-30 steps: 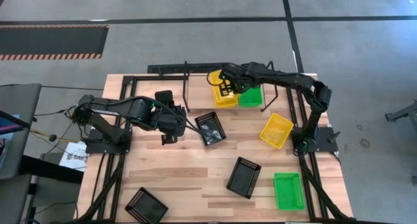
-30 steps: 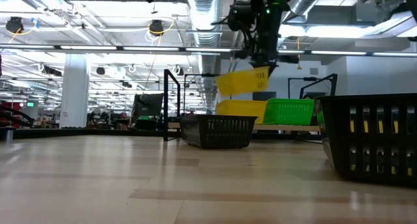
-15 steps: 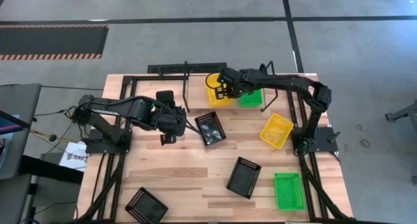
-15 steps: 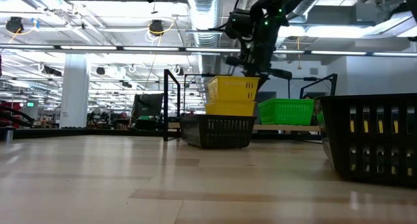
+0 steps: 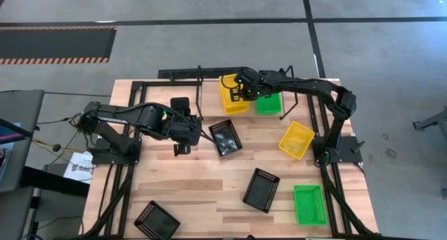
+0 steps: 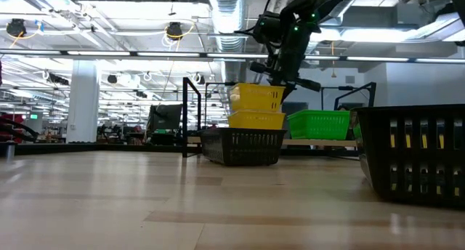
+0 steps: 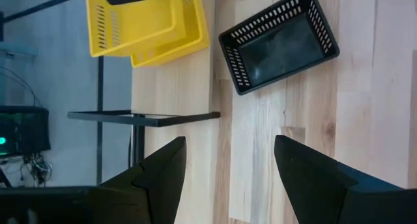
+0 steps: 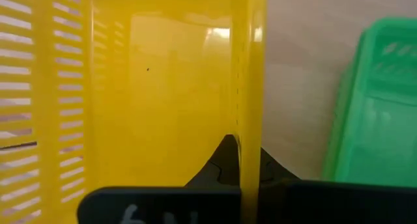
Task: Stack baskets on shelf by color
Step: Stack the left yellow bin on top of the yellow bin on the shelf
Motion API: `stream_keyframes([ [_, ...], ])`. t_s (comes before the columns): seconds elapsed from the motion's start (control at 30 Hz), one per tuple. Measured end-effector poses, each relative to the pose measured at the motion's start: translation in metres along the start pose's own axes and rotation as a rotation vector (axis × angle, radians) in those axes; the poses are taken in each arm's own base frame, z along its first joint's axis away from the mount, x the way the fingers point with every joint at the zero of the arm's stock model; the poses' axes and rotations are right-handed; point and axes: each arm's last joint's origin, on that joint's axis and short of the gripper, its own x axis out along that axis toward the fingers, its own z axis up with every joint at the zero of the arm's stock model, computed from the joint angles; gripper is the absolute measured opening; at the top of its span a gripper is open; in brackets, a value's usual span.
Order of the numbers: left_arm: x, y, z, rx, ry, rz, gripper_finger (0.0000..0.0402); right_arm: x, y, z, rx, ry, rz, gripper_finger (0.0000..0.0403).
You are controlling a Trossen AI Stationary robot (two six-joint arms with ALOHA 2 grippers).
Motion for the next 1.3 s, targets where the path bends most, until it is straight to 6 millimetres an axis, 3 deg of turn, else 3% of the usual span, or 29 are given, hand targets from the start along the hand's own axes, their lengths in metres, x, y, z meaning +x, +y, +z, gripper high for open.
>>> stream_keyframes([
  [0.37, 0.0000, 0.0000, 0.0000, -0.005, 0.000, 0.000, 0.0222, -0.0002, 0.0004, -0.0026, -0.098, 0.033, 0.012, 0.0003],
  [0.73, 0.0000, -0.0001, 0.0011, -0.014, -0.010, -0.001, 0.0222, -0.0005, 0.0018, -0.0040, -0.106, 0.038, 0.019, 0.0057],
  [1.3, 0.0000, -0.0001, 0.0011, -0.021, -0.010, -0.001, 0.0222, -0.0063, -0.0016, 0.0039, -0.143, 0.027, -0.022, 0.0061],
])
